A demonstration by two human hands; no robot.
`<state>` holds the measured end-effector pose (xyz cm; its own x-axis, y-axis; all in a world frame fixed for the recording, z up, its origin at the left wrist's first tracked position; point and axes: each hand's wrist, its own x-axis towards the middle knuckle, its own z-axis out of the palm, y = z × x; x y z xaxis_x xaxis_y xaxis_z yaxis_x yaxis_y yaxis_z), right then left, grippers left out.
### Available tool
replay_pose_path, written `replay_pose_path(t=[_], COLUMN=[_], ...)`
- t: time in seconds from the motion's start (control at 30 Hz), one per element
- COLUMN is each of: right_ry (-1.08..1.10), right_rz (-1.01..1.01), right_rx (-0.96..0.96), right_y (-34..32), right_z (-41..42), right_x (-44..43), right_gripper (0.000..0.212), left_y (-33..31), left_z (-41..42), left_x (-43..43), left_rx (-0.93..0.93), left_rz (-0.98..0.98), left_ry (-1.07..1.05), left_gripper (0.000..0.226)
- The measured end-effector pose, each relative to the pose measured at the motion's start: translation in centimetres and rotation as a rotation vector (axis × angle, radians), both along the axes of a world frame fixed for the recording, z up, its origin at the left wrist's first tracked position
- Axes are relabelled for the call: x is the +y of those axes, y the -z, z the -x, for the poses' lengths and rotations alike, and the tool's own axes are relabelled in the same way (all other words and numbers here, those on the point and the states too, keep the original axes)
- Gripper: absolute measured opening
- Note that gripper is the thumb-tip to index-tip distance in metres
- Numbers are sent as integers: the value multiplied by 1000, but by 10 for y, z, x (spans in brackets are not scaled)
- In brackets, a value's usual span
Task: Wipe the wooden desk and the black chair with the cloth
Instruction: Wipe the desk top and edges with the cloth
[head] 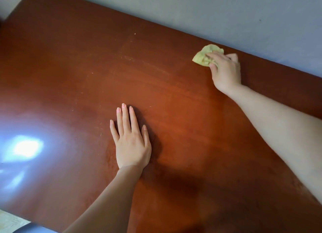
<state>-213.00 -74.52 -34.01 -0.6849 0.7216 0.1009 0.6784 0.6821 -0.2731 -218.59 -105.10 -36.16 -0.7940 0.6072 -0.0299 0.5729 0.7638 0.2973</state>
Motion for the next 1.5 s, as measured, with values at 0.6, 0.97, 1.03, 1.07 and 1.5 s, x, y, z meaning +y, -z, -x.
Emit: replay_pose_path(t=[0.6, 0.97, 1.03, 1.07, 1.5], right_ry=[-649, -705, -570, -504, 153], right_rz=[91, 13, -11, -18, 26], right_rx=[76, -10, -10, -10, 66], right_y=[1, -3, -5, -5, 7], right_z=[-33, -77, -69, -65, 35], right_x=[-149, -109, -83, -69, 13], right_gripper=[39, 43, 41, 40, 37], left_y=[0, 1, 0, 0, 0], left_z=[1, 1, 1, 0, 1], left_x=[1, -1, -1, -1, 1], left_rx=[-12, -17, -22, -25, -22], left_rz=[-25, -16, -16, -17, -8], left_ry=[-3, -4, -1, 1, -1], left_gripper=[62, 61, 61, 61, 60])
